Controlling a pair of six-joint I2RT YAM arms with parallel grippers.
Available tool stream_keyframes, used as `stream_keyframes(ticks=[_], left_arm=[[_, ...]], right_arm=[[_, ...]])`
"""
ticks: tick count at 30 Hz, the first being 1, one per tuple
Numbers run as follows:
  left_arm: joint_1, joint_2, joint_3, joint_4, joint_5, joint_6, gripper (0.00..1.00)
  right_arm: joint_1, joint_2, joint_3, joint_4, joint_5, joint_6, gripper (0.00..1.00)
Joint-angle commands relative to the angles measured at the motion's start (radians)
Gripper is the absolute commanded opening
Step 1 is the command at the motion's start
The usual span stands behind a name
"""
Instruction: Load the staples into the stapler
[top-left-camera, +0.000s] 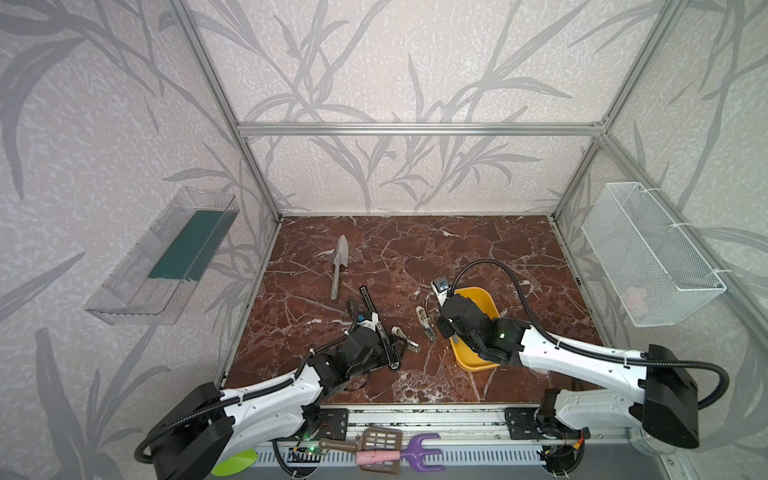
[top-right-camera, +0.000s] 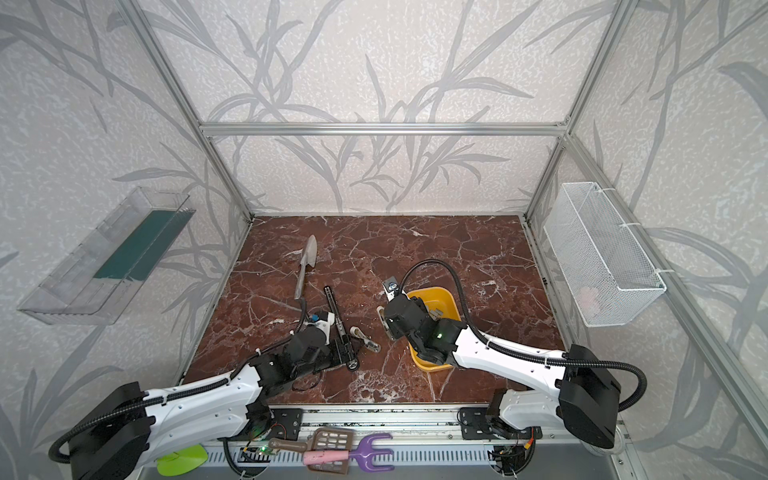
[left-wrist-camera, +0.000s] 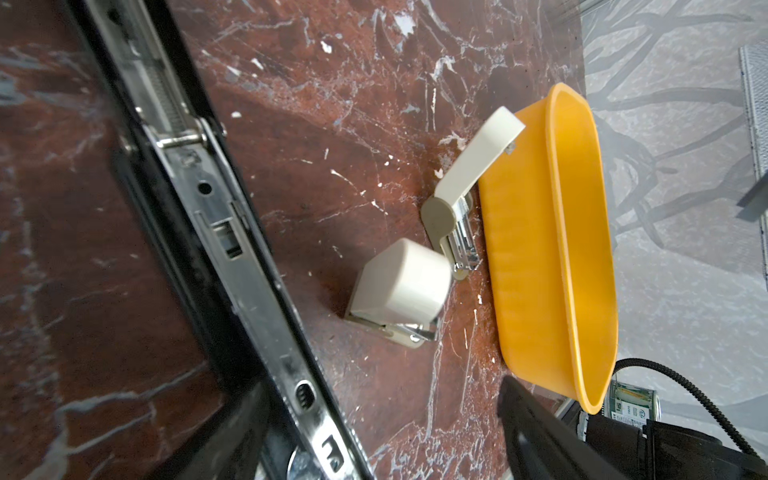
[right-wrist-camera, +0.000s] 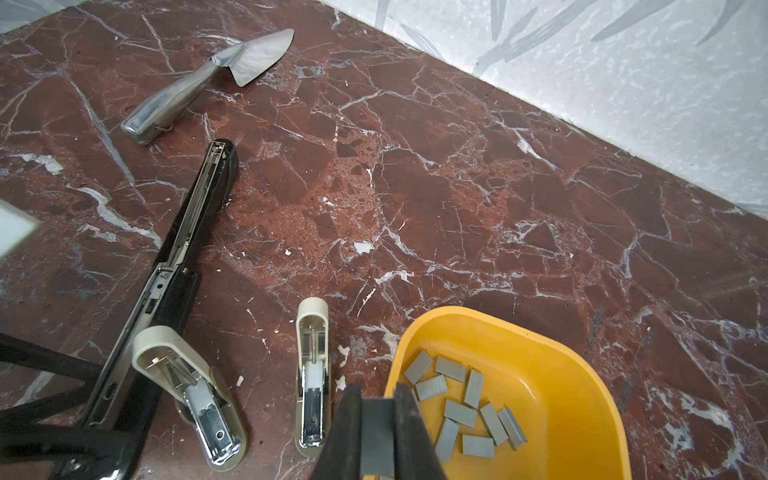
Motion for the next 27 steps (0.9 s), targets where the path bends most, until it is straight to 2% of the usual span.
stream_keyframes(ticks=[1, 6, 10, 12, 16, 21, 24, 27], left_arm=[[-0.017, 0.004, 0.023, 0.055, -0.048, -0.020, 0.87], [-0.018, 0.008, 0.043, 0.021, -0.048, 0.012, 0.89], [-0.011, -0.029, 0.115, -0.180, -0.137, 0.104, 0.93], [-0.006, -0.083, 0.157, -0.319, -0.215, 0.156, 0.94], [0.024, -0.209, 0.192, -0.480, -0.306, 0.226, 0.97], [0.168, -0.358, 0.225, -0.658, -0.382, 0.317, 0.99], [0.263, -0.434, 0.194, -0.682, -0.426, 0.321, 0.99], [0.310, -0.474, 0.155, -0.710, -0.551, 0.293, 0.99]], right_arm=[[-0.012, -0.002, -0.010, 0.012, 0.011, 0.012, 0.08], [-0.014, -0.012, -0.013, 0.012, 0.012, 0.017, 0.08], [-0.013, -0.027, -0.019, 0.011, 0.014, 0.023, 0.06], [-0.013, -0.042, -0.026, 0.011, 0.023, 0.036, 0.06], [-0.011, -0.062, -0.045, 0.025, 0.047, 0.055, 0.04], [0.007, -0.053, -0.054, 0.046, 0.056, 0.073, 0.03], [0.052, -0.032, -0.043, 0.051, 0.064, 0.075, 0.03], [0.101, -0.005, -0.030, 0.049, 0.113, 0.095, 0.03]])
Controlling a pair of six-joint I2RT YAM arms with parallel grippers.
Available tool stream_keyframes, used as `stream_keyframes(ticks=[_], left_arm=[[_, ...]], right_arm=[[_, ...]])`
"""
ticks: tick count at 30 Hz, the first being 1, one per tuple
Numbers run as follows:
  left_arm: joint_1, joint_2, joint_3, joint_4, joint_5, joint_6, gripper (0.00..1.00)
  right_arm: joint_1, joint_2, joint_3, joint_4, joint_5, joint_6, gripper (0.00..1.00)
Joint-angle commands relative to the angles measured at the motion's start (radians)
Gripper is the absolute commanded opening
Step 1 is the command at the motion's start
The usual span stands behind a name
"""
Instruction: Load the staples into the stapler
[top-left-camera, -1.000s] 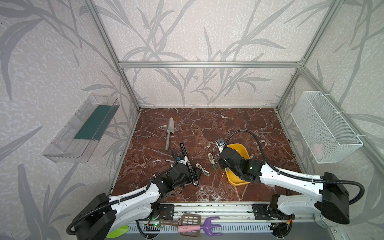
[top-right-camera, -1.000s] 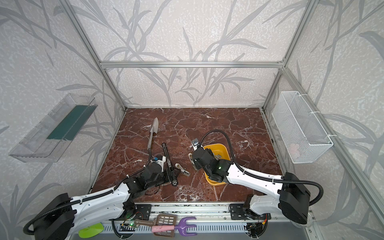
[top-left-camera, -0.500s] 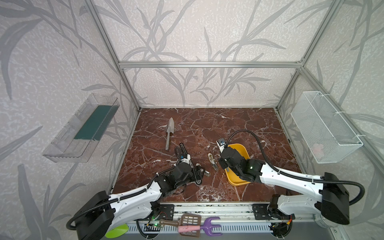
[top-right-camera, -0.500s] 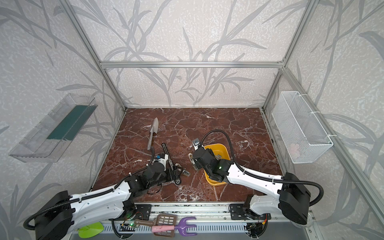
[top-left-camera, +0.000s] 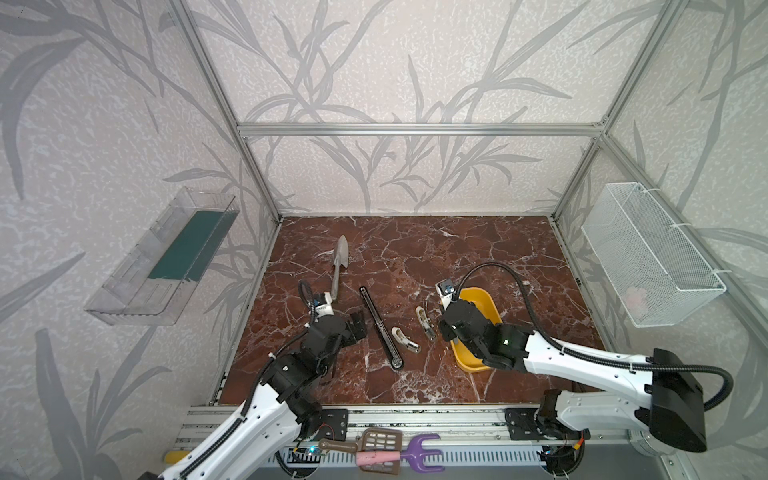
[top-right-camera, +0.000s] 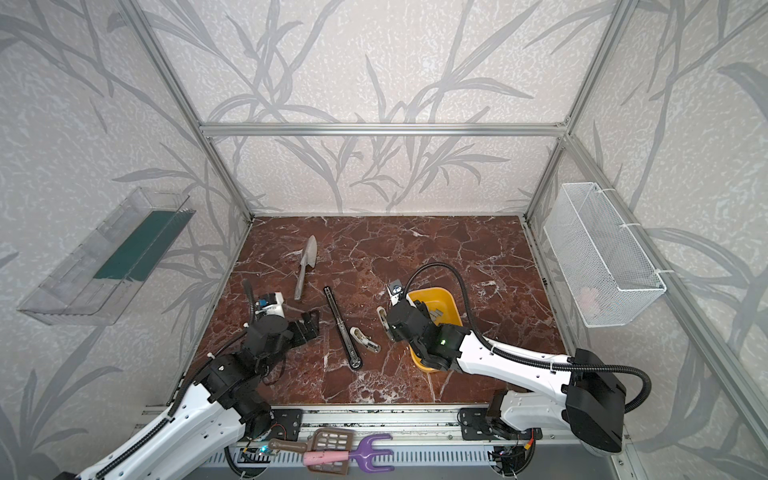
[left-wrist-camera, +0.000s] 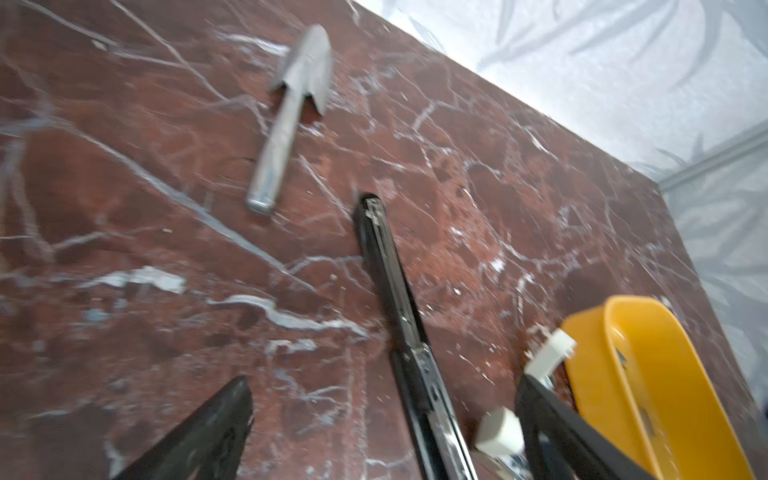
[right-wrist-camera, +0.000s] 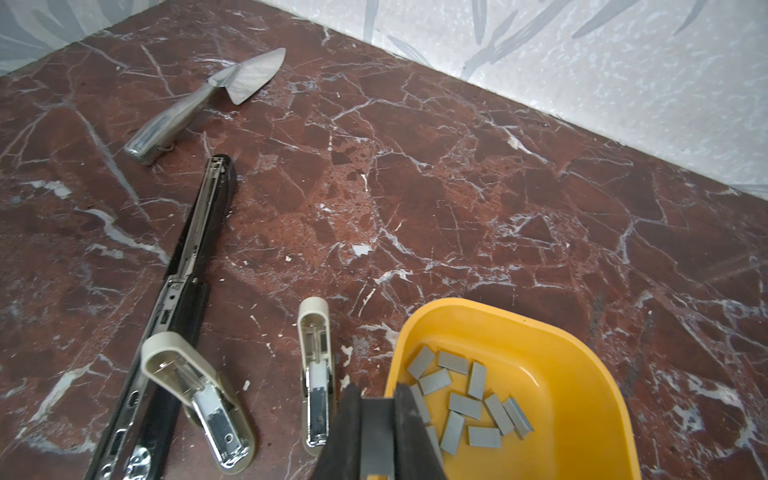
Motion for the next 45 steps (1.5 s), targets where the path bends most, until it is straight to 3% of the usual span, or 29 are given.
stream_keyframes(ticks=[1, 5, 9, 12, 16, 20, 32, 45], left_arm=[[0.035, -0.038, -0.024, -0.110, -0.165, 0.017, 0.99], [0.037, -0.062, 0.035, -0.173, -0.225, 0.037, 0.99], [0.038, -0.095, 0.037, -0.261, -0.223, -0.049, 0.99], [0.038, -0.131, -0.013, -0.227, -0.168, -0.061, 0.99], [0.038, -0.136, -0.067, -0.199, -0.228, -0.074, 0.99], [0.038, -0.145, -0.077, -0.177, -0.169, -0.042, 0.99], [0.040, -0.222, -0.095, -0.206, -0.222, -0.077, 0.99], [0.039, -0.221, -0.107, -0.180, -0.205, -0.073, 0.99]], right_arm=[[0.055, 0.034, 0.018, 0.017, 0.082, 0.041, 0.03], [0.101, 0.094, 0.062, 0.020, 0.136, 0.104, 0.02], [0.176, 0.218, 0.260, -0.183, 0.200, 0.237, 0.00], [0.232, 0.314, 0.387, -0.249, 0.261, 0.227, 0.00], [0.233, 0.409, 0.483, -0.258, 0.222, 0.214, 0.00], [0.233, 0.460, 0.491, -0.214, 0.149, 0.213, 0.00], [0.262, 0.480, 0.401, -0.174, 0.070, 0.320, 0.00], [0.287, 0.573, 0.470, -0.272, 0.057, 0.435, 0.00]])
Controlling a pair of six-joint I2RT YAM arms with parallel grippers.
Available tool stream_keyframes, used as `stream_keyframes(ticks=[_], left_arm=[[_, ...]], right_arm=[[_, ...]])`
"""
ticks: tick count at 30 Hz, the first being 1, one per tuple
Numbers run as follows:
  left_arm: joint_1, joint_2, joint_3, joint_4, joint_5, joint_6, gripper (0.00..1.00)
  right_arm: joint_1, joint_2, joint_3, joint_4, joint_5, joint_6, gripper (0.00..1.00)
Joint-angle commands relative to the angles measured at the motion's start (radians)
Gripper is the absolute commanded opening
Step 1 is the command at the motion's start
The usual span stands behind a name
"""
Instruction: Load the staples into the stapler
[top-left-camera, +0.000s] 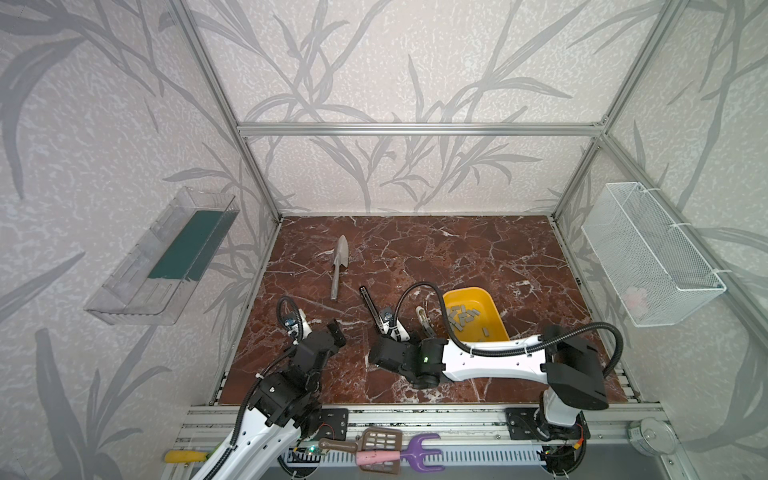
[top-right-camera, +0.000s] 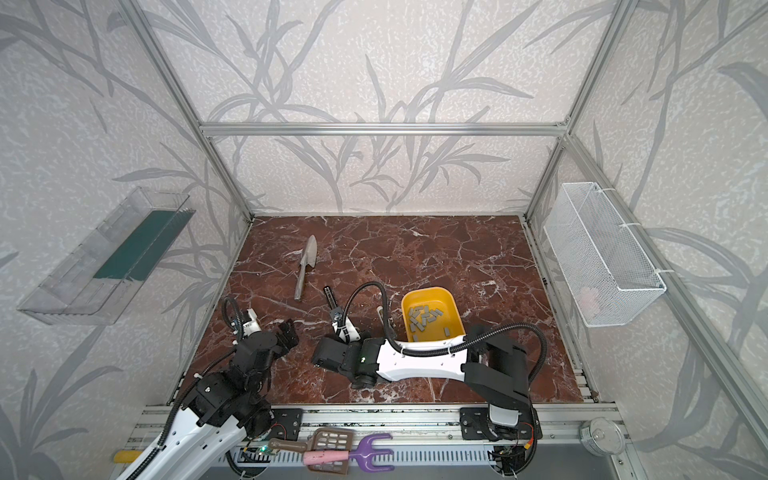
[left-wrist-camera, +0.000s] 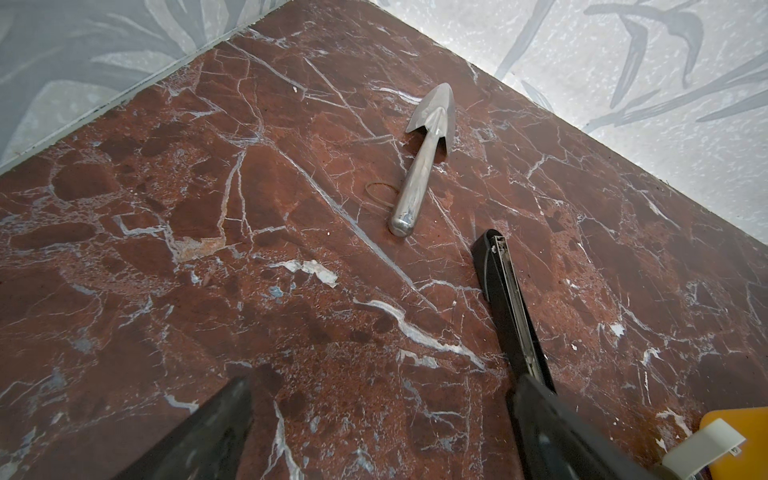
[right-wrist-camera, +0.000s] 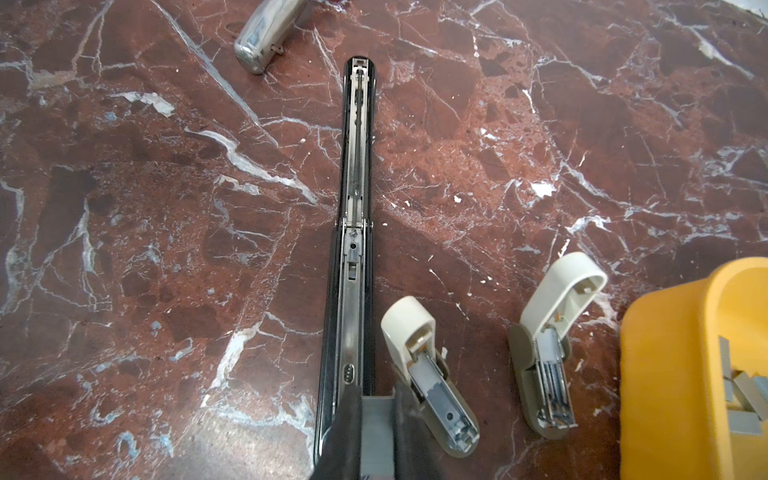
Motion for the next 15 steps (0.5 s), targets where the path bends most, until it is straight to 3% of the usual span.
stream_keyframes(ticks=[1, 15], left_arm=[[0.006, -0.004, -0.013, 0.004, -0.026, -0.016, 0.99], [0.005, -0.004, -0.017, 0.009, -0.020, -0.012, 0.99]], right_arm=[[0.008, 0.027, 0.031, -0.036, -0.005, 0.048, 0.00], [0.008, 0.076, 0.035, -0.003, -0.023, 0.034, 0.00]])
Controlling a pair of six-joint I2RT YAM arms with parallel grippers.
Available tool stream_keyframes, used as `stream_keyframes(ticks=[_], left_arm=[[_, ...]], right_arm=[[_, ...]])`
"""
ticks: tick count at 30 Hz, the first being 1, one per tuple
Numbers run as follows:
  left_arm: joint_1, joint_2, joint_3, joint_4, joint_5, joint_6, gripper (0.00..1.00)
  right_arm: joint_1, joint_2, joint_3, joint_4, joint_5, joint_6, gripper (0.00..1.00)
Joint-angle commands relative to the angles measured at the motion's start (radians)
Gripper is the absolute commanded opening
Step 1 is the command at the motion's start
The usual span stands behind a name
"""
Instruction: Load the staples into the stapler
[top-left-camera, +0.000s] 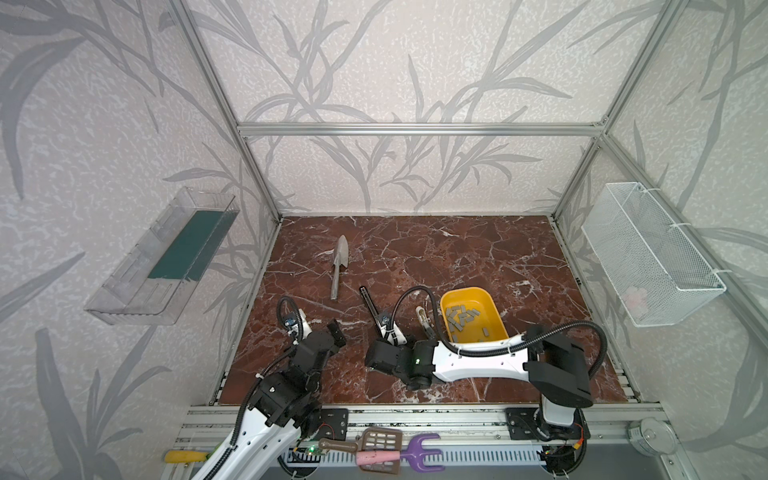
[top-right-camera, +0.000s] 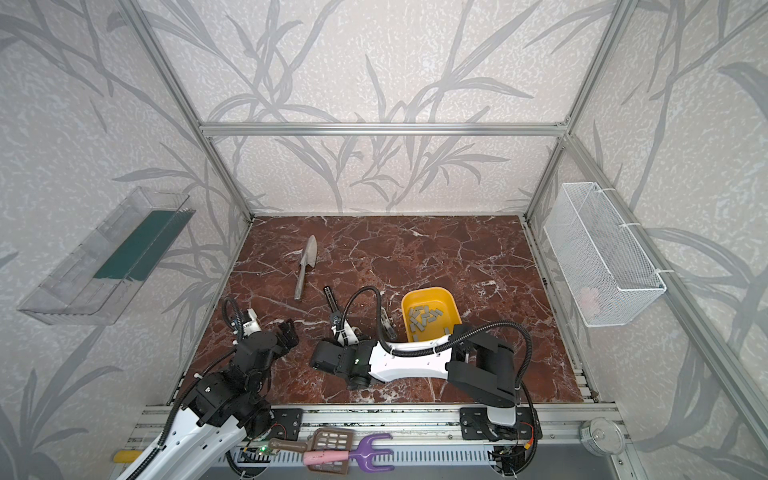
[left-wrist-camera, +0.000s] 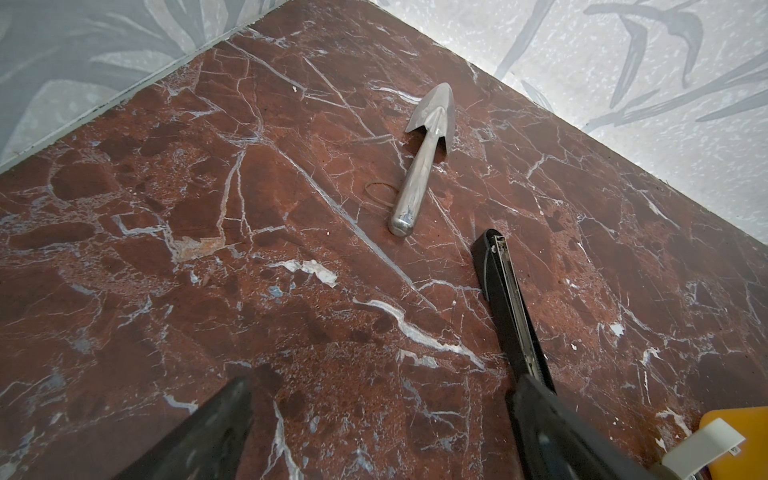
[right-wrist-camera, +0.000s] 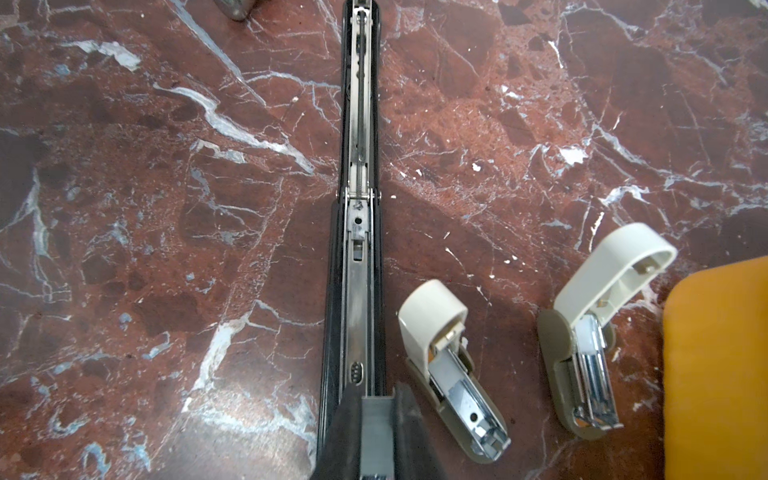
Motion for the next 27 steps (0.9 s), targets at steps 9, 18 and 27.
stream_keyframes(ticks=[9, 18, 27], left_arm=[[0.006, -0.003, -0.018, 0.013, -0.018, -0.011, 0.99], [0.005, -0.003, -0.020, 0.017, -0.015, -0.009, 0.99], [0.005, -0.003, -0.020, 0.018, -0.013, -0.007, 0.99]], right_arm=[[0.008, 0.019, 0.027, 0.018, -0.020, 0.004, 0.00], [0.007, 0.041, 0.041, 0.015, -0.024, -0.010, 0.00], [0.007, 0.047, 0.042, 0.013, -0.013, -0.018, 0.00]])
